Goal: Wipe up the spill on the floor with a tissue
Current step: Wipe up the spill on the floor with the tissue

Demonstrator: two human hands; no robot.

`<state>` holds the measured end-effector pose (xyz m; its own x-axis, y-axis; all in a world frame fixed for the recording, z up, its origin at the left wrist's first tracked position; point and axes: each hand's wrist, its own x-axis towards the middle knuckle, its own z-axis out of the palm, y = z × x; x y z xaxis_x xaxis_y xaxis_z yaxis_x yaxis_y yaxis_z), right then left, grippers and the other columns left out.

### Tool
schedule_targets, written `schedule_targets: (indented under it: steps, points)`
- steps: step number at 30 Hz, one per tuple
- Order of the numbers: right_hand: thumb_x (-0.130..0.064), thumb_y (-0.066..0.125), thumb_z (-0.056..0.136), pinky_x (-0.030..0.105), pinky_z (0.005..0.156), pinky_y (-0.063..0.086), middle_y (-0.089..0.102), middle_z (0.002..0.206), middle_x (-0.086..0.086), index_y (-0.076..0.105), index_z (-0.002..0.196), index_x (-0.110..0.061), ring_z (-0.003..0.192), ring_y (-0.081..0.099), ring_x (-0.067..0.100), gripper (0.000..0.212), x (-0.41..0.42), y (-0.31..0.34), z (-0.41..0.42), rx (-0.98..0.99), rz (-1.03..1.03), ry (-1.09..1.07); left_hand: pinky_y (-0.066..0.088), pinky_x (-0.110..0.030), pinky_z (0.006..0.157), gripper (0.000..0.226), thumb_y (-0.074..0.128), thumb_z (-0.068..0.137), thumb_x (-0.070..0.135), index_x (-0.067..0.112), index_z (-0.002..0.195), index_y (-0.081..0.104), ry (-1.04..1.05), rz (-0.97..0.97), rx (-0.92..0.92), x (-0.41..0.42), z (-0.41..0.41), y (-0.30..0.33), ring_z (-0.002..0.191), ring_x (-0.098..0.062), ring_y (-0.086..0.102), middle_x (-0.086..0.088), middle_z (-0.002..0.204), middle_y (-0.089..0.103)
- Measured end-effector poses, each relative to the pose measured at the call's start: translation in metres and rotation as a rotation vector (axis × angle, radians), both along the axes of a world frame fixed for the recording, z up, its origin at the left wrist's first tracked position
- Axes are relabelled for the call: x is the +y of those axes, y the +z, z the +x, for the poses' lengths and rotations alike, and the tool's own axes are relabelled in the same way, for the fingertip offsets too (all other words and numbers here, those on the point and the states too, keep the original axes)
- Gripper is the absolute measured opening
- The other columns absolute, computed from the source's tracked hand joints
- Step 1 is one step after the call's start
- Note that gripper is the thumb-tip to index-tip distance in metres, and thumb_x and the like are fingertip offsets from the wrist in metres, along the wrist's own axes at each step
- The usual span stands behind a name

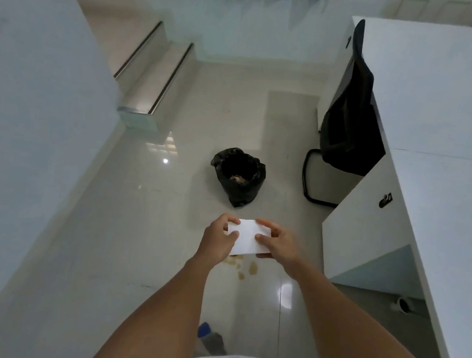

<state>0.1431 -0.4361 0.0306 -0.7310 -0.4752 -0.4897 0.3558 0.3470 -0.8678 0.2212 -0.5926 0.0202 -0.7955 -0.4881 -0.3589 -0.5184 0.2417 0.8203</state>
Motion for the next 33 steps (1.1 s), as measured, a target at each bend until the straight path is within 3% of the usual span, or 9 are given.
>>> schedule_targets:
  steps: [3,8,12,17,22,26,28,30,33]
  points:
    - [-0.003,0.061,0.091,0.039,0.076,0.062,0.057,0.116,0.01,0.063,0.124,-0.016,0.096,0.062,0.026,0.035,-0.024,-0.01,-0.005,0.007,0.022,-0.097,0.047,-0.023,0.072,0.024,0.059,0.09,0.012,0.026,0.109,0.062,-0.039,-0.005,0.013,-0.028,-0.008,-0.01,0.105,-0.019,0.055,0.001,0.116,0.056]
    - [0.002,0.064,0.084,0.041,0.071,0.063,0.06,0.113,0.012,0.065,0.117,-0.018,0.098,0.064,0.03,0.039,-0.041,-0.042,-0.017,0.011,0.085,-0.137,0.056,-0.025,0.052,0.032,0.06,0.088,0.008,0.025,0.114,0.062,-0.106,0.087,-0.007,-0.05,-0.02,-0.031,0.088,-0.021,0.06,-0.001,0.122,0.054]
    - [0.003,0.064,0.082,0.036,0.065,0.062,0.061,0.111,0.011,0.065,0.116,-0.022,0.095,0.064,0.031,0.043,-0.048,-0.092,-0.041,0.011,0.13,-0.123,0.058,-0.033,0.063,0.039,0.065,0.083,0.008,0.026,0.118,0.062,-0.131,0.065,-0.03,-0.054,-0.041,-0.08,0.092,-0.023,0.063,0.002,0.123,0.056]
    - [0.007,0.058,0.082,0.028,0.056,0.058,0.061,0.106,0.006,0.064,0.118,-0.02,0.088,0.065,0.026,0.045,-0.057,-0.224,-0.081,0.055,0.204,-0.077,0.043,-0.02,0.09,0.046,0.073,0.078,0.01,0.022,0.121,0.063,-0.128,0.005,-0.049,-0.054,-0.073,-0.222,0.112,-0.013,0.056,0.006,0.124,0.059]
    - [0.009,0.056,0.079,0.028,0.052,0.057,0.062,0.103,0.004,0.066,0.114,-0.017,0.089,0.063,0.028,0.044,-0.059,-0.427,-0.112,0.12,0.248,-0.066,0.044,-0.032,0.1,0.049,0.073,0.077,0.011,0.017,0.124,0.062,-0.199,-0.088,-0.03,-0.052,-0.111,-0.422,0.117,-0.02,0.056,0.001,0.128,0.059]
    - [0.008,0.055,0.078,0.044,0.072,0.06,0.06,0.094,-0.01,0.067,0.109,-0.02,0.089,0.063,0.028,0.044,-0.057,-0.587,-0.137,0.19,0.291,-0.057,0.041,-0.034,0.102,0.051,0.07,0.081,0.009,0.011,0.13,0.056,-0.304,-0.187,-0.042,-0.044,-0.144,-0.58,0.122,-0.024,0.052,-0.005,0.133,0.053]
    - [0.009,0.054,0.078,0.047,0.08,0.059,0.063,0.099,-0.005,0.067,0.108,-0.021,0.093,0.062,0.026,0.044,-0.057,-0.651,-0.147,0.214,0.301,-0.074,0.04,-0.037,0.103,0.052,0.068,0.081,0.009,0.01,0.132,0.054,-0.333,-0.237,-0.045,-0.04,-0.161,-0.641,0.123,-0.026,0.051,-0.008,0.135,0.052]
    - [0.007,0.054,0.08,0.043,0.087,0.057,0.062,0.112,0.005,0.066,0.111,-0.018,0.101,0.06,0.026,0.043,-0.053,-0.697,-0.15,0.231,0.342,-0.092,0.04,-0.036,0.103,0.053,0.067,0.083,0.011,0.011,0.134,0.052,-0.367,-0.273,-0.077,-0.034,-0.169,-0.683,0.124,-0.025,0.05,-0.007,0.137,0.049]
    - [0.001,0.055,0.087,0.025,0.09,0.046,0.056,0.12,0.011,0.063,0.121,-0.014,0.107,0.055,0.024,0.037,-0.042,-0.738,-0.147,0.261,0.453,-0.019,0.038,-0.032,0.105,0.056,0.067,0.086,0.016,0.011,0.138,0.049,-0.407,-0.314,-0.127,-0.025,-0.169,-0.728,0.126,-0.023,0.049,-0.003,0.143,0.043]
